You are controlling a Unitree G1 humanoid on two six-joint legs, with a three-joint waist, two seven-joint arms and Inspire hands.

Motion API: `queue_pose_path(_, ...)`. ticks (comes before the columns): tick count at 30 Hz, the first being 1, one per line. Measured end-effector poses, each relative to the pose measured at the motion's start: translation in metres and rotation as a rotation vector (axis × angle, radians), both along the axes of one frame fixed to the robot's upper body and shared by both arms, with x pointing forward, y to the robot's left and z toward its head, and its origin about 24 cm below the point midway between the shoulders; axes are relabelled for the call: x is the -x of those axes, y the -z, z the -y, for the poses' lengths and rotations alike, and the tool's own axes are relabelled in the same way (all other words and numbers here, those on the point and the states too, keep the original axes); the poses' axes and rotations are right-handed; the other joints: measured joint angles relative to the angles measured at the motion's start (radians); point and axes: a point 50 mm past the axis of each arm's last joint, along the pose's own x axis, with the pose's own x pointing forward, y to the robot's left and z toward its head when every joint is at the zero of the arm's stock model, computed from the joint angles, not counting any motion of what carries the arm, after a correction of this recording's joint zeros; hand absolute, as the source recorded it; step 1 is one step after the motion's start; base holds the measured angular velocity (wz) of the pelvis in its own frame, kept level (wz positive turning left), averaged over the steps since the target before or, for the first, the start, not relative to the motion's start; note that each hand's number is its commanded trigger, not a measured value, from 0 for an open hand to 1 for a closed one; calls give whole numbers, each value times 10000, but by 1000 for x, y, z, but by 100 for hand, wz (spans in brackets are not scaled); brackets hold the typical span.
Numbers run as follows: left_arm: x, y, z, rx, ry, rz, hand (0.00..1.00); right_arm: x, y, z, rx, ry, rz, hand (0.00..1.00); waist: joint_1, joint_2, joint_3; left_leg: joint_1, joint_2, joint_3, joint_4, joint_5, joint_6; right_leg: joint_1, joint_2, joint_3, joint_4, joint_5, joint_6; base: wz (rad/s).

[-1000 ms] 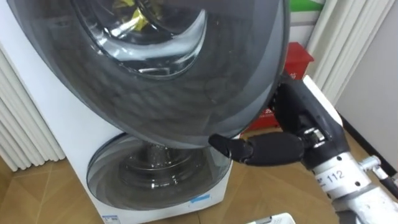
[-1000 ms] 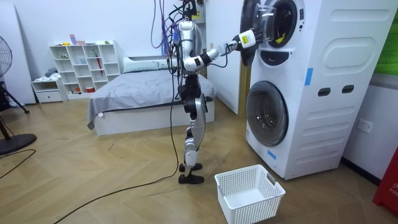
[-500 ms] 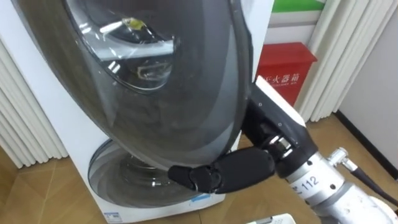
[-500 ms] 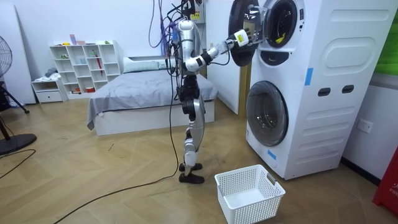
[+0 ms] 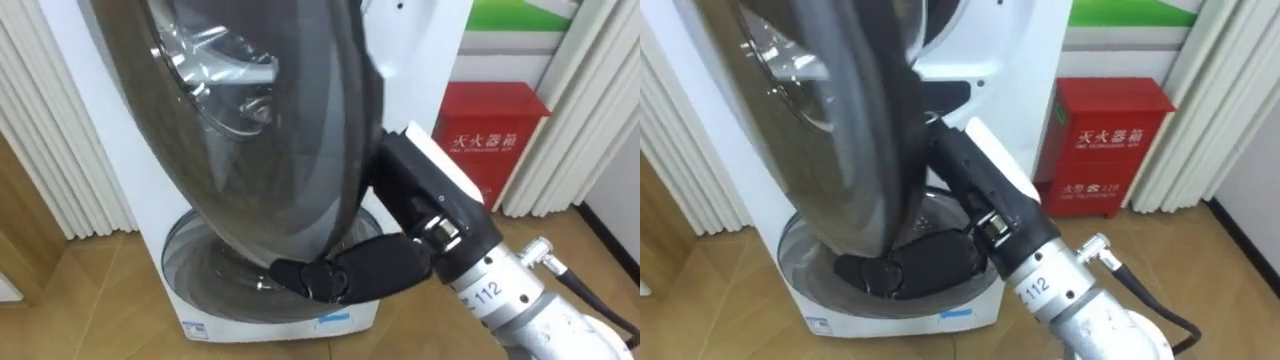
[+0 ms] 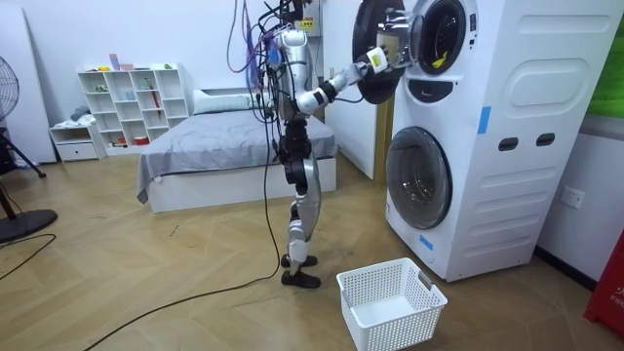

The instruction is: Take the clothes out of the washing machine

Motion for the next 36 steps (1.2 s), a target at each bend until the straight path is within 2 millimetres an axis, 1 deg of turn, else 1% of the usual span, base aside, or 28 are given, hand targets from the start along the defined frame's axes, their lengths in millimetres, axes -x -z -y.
queue_pose_path(2, 4, 0, -1, -59, -113, -61, 0, 1, 1, -4, -84, -277, -84, 0, 70, -22, 6, -39, 4, -175, 1, 52, -83, 2, 0, -183, 12, -42, -69, 24)
queue_pose_path(4, 2, -1, -4, -116, -385, 81, 0, 2, 1, -7, -133, -616, -167, 0, 491, -83, 7, -84, 47, -238, 67, 117, -185, -12, 28, -243, 26, -70, -102, 6)
queue_pose_path(5, 3, -1, -5, -138, -521, 110, 0, 3, 1, -9, -105, -739, -156, 0, 572, -102, 7, -103, 59, -260, 76, 142, -225, -11, 27, -340, 13, -108, -43, 10)
queue_pose_path(6, 6, -1, -7, -185, -749, 105, 0, 3, -1, -14, -45, -1033, -96, 0, 653, -126, 20, -136, 101, -278, 92, 153, -245, -11, 43, -525, 18, -206, 125, 20)
queue_pose_path(7, 8, -1, -9, -210, -930, 101, 0, 2, -1, -19, 60, -1334, -80, 0, 807, -141, 26, -152, 152, -275, 117, 155, -260, -14, 73, -592, 39, -301, 299, 25)
queue_pose_path(8, 9, -2, -9, -218, -1022, 97, 0, 2, -2, -23, 119, -1500, -60, 0, 861, -161, 34, -176, 164, -275, 146, 175, -292, -15, 73, -637, 53, -364, 422, 37)
queue_pose_path(9, 12, -2, -11, -239, -1145, 57, 0, 2, -5, -30, 251, -1934, 64, 0, 881, -206, 5, -278, 172, -276, 240, 217, -352, -12, 82, -744, 65, -445, 651, 46)
queue_pose_path(10, 16, -1, -11, -233, -1248, -8, 0, 4, -10, -40, 411, -2579, 300, 0, 938, -237, -16, -320, 178, -282, 252, 251, -402, -10, 111, -762, 67, -502, 791, 46)
queue_pose_path(12, 17, -1, -11, -182, -1290, -81, 0, 9, -15, -54, 646, -3500, 618, 0, 1079, -307, -70, -372, 185, -355, 274, 295, -473, 20, 137, -765, 76, -471, 889, 46)
queue_pose_path(13, 16, -1, -9, -133, -1292, -52, 0, 11, -18, -60, 707, -4003, 721, 0, 1081, -305, -69, -437, 180, -415, 305, 309, -498, 68, 175, -737, 57, -433, 947, 61)
queue_pose_path(14, 16, -1, -9, -102, -1290, -43, 0, 12, -18, -62, 710, -4208, 729, 0, 1105, -297, -67, -428, 175, -410, 301, 310, -498, 84, 184, -749, 58, -428, 939, 65)
queue_pose_path(15, 14, 0, -8, -65, -1308, -6, 0, 14, -18, -65, 650, -4573, 652, 0, 1251, -286, -63, -363, 174, -402, 194, 316, -507, 126, 192, -797, 63, -396, 884, 35)
queue_pose_path(16, 14, 0, -8, -59, -1342, 12, 0, 16, -18, -68, 637, -4938, 547, 0, 1428, -271, -49, -262, 175, -407, 61, 317, -507, 166, 194, -815, 62, -393, 877, 23)
queue_pose_path(17, 14, 0, -8, -60, -1381, 18, 0, 16, -17, -69, 618, -5103, 495, 0, 1491, -265, -50, -256, 174, -411, 22, 317, -506, 171, 193, -841, 75, -389, 871, 11)
queue_pose_path(18, 12, -1, -8, -68, -1468, 100, 0, 18, -16, -71, 540, -5344, 383, 0, 1599, -260, -30, -276, 163, -425, -25, 315, -504, 160, 192, -852, 60, -359, 819, 18)
queue_pose_path(19, 8, -1, -9, -72, -1480, 194, 0, 18, -15, -71, 469, -5506, 236, 0, 1647, -249, 23, -287, 149, -436, -57, 306, -489, 160, 188, -853, 63, -345, 796, 21)
queue_pose_path(22, -1, -2, -9, -116, -1532, 468, 0, 15, -10, -72, 514, -5486, -28, 0, 1662, -251, 92, -384, 89, -437, -36, 294, -437, 147, 144, -852, 58, -333, 775, 23)
queue_pose_path(25, -6, -3, -9, -161, -1533, 608, 0, 15, -9, -72, 553, -5518, -48, 0, 1666, -274, 98, -435, -12, -431, -19, 317, -372, 141, 48, -898, 45, -341, 787, 9)
queue_pose_path(27, -9, -4, -9, -247, -1551, 700, 0, 15, -9, -72, 598, -5587, -53, 0, 1667, -275, 100, -436, -29, -427, -22, 268, -260, 141, 38, -902, 44, -343, 791, 2)
queue_pose_path(28, -10, -4, -9, -268, -1611, 755, 0, 15, -9, -72, 646, -5667, -60, 0, 1667, -291, 108, -436, -53, -425, -22, 258, -244, 142, 16, -896, 49, -344, 793, 0)
queue_pose_path(30, -10, -4, -9, -236, -1705, 779, 0, 16, -9, -72, 701, -5757, -53, 0, 1672, -299, 112, -437, -80, -414, -21, 233, -195, 144, -6, -849, 49, -356, 814, 0)
queue_pose_path(33, -7, -3, -9, -238, -1728, 690, 0, 17, -8, -73, 899, -5910, -13, 0, 1685, -313, 129, -430, -149, -403, -13, 214, -127, 143, -53, -741, 46, -412, 902, 0)
queue_pose_path(36, -3, -3, -10, -254, -1757, 570, 0, 16, -7, -72, 1018, -5868, 17, 0, 1697, -300, 137, -423, -197, -379, -3, 175, -60, 142, -91, -680, 38, -412, 902, -1)
